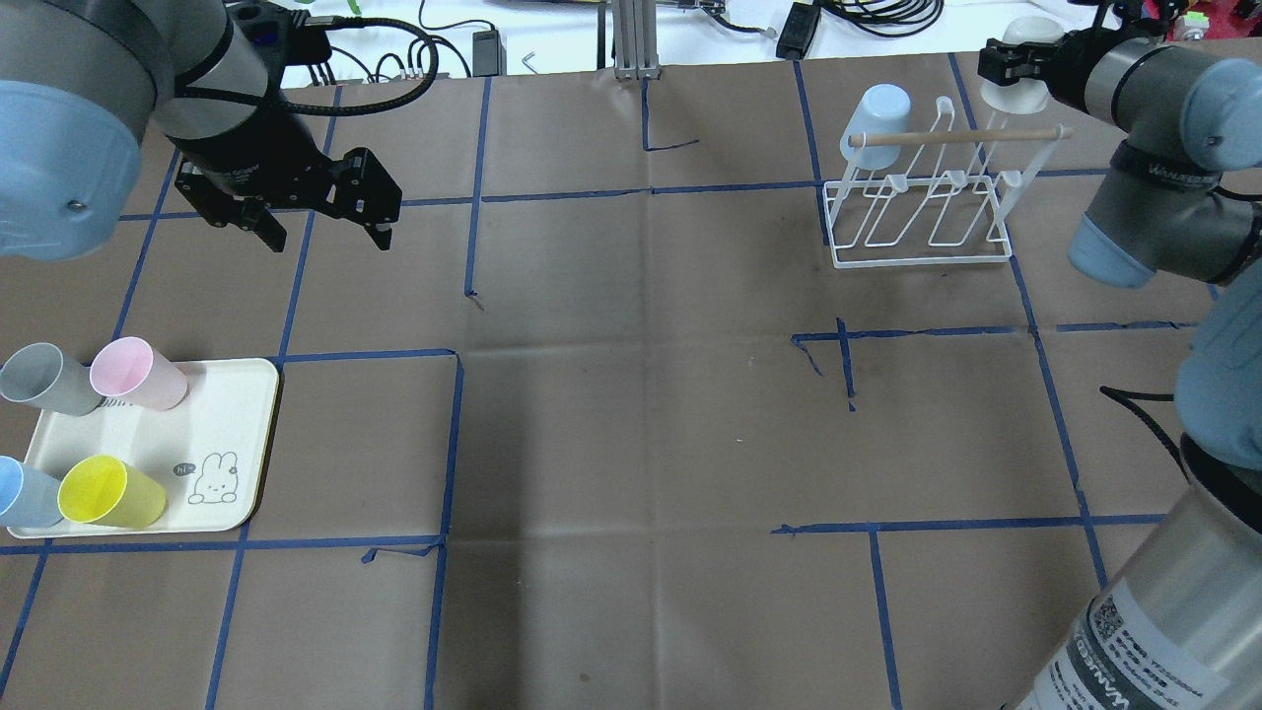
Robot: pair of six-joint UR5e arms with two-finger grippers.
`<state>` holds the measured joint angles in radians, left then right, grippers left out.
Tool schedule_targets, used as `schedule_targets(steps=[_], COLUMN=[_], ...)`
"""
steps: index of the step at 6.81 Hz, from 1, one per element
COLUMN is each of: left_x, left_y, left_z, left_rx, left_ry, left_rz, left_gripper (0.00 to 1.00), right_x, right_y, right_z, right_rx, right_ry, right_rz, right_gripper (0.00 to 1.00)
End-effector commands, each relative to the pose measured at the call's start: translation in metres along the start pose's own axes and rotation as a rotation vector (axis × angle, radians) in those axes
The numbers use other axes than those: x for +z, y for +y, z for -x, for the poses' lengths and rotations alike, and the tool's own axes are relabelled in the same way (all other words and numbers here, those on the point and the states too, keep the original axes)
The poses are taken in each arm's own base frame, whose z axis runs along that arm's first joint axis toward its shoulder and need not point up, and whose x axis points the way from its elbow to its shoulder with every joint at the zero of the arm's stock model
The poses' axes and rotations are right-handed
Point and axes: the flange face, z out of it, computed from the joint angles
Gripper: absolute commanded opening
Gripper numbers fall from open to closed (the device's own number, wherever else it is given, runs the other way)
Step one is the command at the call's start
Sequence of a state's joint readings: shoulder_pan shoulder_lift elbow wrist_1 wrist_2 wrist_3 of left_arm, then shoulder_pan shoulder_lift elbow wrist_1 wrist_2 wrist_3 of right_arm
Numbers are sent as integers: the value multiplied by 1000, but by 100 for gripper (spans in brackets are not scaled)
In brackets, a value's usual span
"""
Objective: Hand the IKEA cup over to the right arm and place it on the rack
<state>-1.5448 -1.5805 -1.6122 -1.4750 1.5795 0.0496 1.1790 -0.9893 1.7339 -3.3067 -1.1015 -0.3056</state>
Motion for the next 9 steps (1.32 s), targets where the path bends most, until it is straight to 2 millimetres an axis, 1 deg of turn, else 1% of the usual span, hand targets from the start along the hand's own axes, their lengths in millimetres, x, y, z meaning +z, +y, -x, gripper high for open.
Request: schedule_targets(steps=[1,2,3,4,6,7,9], left_x=[-1,-1,-1,-1,0,0,1], left_y=[-1,-1,-1,-1,-1,-1,-2], left_z=[0,0,0,0,0,0,0], left_rx=[-7,-11,-27,-66,-76,-74,-73], left_ry=[-1,-1,-1,1,1,1,4], left_rz=[-10,-11,-11,-9,-8,-6,-6], left_gripper=[100,100,100,100,100,100,100], right_x=[-1,-2,-1,-2,-3,-7,-24], right_y=[16,16,16,13,11,5,-16], right_z=[6,7,8,6,6,5,9], right_rx=[9,9,23,18,20,34,112], right_ry=[-8,-9,-13,-7,-5,-7,-59], right_rz=[22,22,30,26,26,56,218], right_gripper=[13,50,99,100,100,100,100])
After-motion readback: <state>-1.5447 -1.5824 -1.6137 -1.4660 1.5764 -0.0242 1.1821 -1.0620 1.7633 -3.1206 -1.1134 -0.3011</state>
